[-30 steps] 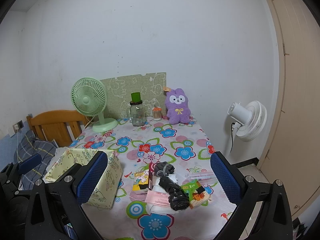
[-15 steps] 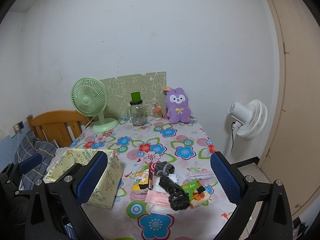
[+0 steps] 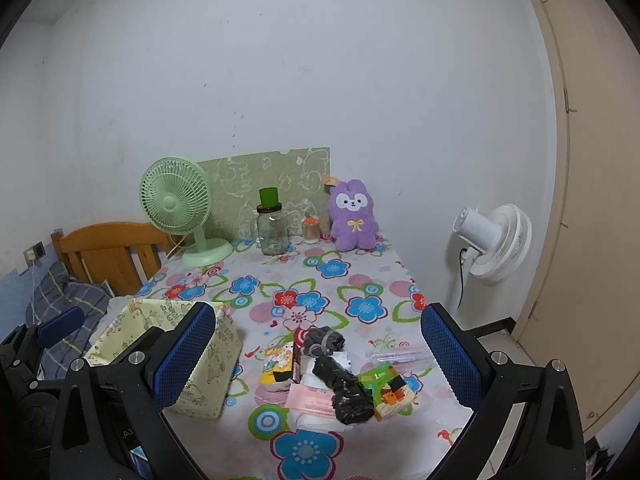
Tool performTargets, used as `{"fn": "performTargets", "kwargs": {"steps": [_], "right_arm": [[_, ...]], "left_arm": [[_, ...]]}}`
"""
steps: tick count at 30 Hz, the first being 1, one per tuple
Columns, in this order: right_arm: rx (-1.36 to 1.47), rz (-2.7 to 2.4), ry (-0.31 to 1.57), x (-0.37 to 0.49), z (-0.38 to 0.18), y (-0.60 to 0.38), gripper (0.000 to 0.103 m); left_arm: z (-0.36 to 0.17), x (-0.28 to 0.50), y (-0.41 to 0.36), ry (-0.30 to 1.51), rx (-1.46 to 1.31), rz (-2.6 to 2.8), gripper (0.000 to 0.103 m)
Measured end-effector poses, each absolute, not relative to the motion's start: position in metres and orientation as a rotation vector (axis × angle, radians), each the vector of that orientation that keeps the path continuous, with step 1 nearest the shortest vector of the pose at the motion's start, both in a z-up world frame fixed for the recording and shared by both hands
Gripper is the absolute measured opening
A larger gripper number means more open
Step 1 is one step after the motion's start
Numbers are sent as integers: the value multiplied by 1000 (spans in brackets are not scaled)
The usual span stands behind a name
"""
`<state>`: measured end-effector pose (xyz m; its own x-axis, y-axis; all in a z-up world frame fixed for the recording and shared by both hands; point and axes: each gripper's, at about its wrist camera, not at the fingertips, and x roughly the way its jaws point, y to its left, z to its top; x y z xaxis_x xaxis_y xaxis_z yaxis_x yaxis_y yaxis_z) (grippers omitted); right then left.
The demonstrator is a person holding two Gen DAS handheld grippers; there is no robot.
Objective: Organize soft objects
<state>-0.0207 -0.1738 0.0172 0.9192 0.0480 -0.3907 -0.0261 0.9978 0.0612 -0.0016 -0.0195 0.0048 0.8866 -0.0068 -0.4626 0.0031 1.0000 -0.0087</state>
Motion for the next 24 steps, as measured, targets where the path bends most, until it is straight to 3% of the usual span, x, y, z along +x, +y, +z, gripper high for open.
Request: {"fn": "performTargets", "kwargs": {"steps": [13,24], "right_arm": [[50,43,411,-2,10,-182,103],[69,56,488,36,-23,-201,97]], "left_arm": [[-9,17,-39,503,3,-48,92],[-43,58,-66,613,5,-82,86]]}}
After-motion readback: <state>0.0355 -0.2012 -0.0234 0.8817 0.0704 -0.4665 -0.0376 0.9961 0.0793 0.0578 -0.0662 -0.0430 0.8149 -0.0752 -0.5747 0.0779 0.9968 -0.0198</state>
